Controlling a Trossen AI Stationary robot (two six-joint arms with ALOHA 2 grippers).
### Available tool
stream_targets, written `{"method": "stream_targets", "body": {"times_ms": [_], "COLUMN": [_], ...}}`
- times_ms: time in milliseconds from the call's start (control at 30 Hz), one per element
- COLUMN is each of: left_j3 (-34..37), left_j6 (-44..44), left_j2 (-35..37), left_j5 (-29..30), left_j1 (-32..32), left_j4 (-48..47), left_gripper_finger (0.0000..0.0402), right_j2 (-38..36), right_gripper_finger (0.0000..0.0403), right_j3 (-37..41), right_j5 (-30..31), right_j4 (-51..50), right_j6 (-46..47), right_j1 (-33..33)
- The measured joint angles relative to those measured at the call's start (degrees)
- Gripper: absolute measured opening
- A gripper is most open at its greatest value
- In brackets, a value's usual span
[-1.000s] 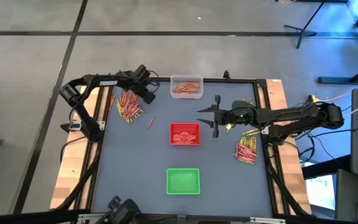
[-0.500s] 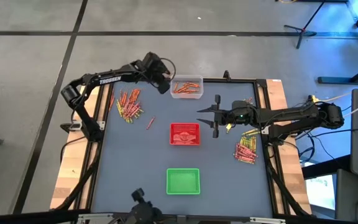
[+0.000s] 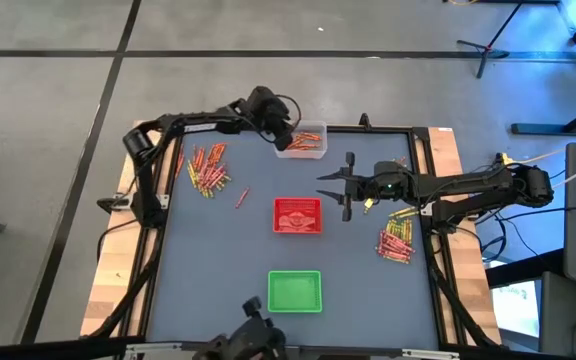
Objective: Sort crayons
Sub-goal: Put the orange crayon into the transparent bin
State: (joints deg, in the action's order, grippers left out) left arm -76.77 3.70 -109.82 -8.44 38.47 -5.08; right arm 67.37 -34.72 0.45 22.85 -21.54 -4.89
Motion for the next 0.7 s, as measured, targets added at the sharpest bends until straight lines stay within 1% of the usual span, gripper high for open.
{"method": "stream_targets", "body": {"times_ms": [167, 333, 433, 600, 700], "left_j3": [-4.5, -5.8, -5.9, -5.9, -5.9], "left_j6": [0.0, 0.0, 0.0, 1.2, 3.2], "left_j2": [-3.2, -4.2, -4.2, -3.9, -3.5], "left_j5": [0.4, 0.7, 2.2, 2.7, 3.1], "left_j1": [0.0, 0.0, 0.0, 0.0, -0.2], "left_j4": [-2.9, -5.8, -6.7, -8.4, -9.8], "left_gripper_finger": [0.0012, 0.0016, 0.0038, 0.0088, 0.0105], "right_j2": [0.0, 0.0, 0.0, 0.0, 0.0], "right_gripper_finger": [0.0151, 0.0151, 0.0151, 0.0151, 0.0151], "right_j3": [0.0, 0.0, 0.0, 0.0, 0.0], "right_j5": [0.0, 0.0, 0.0, 0.0, 0.0], "right_j4": [-0.5, -1.1, -1.5, -1.6, -1.5], "right_j6": [0.0, 0.1, 0.1, 0.1, 0.1], "right_j1": [0.0, 0.0, 0.0, 0.0, 0.0]}}
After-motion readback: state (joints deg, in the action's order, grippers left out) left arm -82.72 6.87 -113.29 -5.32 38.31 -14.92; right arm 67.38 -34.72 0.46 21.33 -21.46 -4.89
